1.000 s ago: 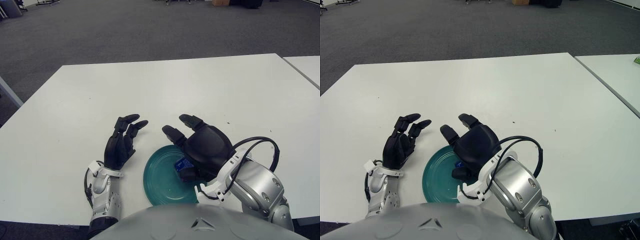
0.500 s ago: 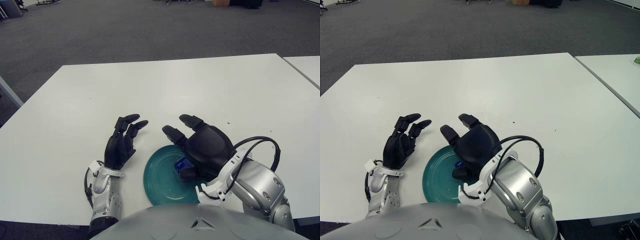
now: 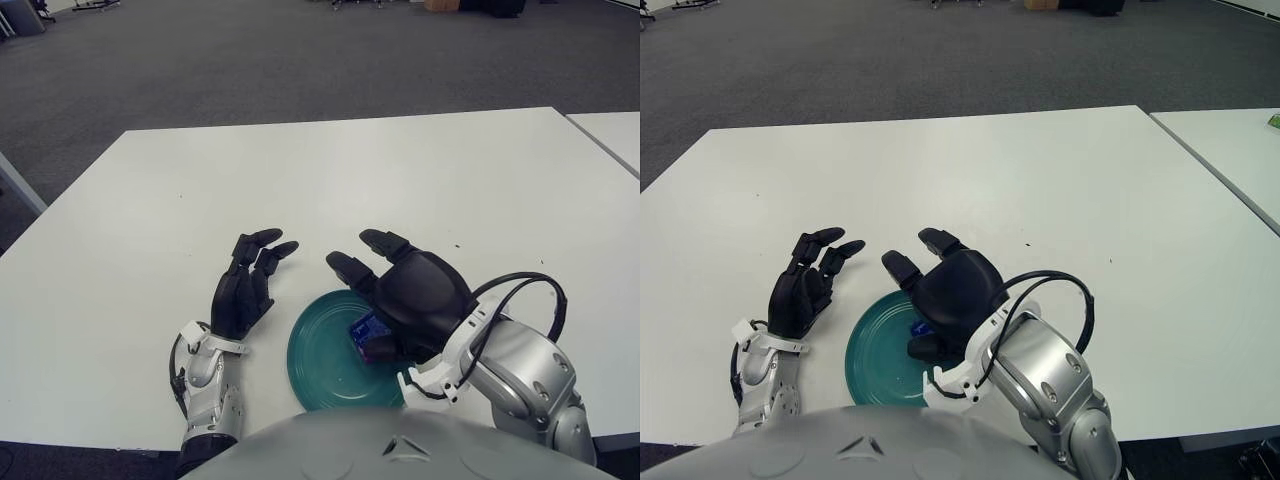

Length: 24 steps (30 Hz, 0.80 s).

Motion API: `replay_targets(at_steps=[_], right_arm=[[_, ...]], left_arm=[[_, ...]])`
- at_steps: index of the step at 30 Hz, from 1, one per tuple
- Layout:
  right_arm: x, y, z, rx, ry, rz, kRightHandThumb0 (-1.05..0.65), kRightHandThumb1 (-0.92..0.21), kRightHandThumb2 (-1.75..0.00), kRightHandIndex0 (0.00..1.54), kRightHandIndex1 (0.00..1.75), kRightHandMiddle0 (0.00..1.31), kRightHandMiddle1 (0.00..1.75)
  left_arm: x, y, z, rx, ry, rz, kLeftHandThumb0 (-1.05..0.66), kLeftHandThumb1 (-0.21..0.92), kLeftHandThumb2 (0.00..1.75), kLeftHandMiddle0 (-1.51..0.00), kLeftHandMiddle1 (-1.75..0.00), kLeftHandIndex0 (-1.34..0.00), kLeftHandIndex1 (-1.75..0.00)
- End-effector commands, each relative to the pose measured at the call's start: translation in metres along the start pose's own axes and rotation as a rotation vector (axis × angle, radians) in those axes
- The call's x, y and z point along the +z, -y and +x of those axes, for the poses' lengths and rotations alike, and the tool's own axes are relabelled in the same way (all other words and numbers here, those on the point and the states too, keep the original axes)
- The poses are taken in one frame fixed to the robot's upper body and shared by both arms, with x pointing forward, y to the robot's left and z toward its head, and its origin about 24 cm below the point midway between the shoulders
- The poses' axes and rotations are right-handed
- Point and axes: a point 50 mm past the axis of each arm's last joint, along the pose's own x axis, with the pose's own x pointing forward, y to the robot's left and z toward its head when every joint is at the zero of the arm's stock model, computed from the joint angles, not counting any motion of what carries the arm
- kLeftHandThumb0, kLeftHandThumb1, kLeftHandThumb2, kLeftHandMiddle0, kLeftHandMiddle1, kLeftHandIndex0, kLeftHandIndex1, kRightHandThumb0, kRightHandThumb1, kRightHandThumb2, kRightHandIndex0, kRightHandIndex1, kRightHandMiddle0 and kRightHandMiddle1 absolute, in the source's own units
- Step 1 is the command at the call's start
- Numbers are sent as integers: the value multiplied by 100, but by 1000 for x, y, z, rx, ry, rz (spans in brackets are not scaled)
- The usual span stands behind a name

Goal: Put the gum into the plate.

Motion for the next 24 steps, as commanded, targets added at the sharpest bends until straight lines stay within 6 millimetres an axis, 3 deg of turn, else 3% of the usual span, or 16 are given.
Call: replay_targets(at_steps=[1, 24], right_arm=[[14, 6, -10, -51, 105, -42, -105, -92, -110, 2, 0, 0, 0], [6, -2, -17, -54, 113, -42, -105, -92, -110, 2, 0, 0, 0]], left_arm=[[-21, 7, -20, 71, -81, -71, -95, 92, 70, -17, -102, -5, -126], [-25, 20, -22, 69, -83, -72, -95, 92, 70, -17, -102, -5, -126]])
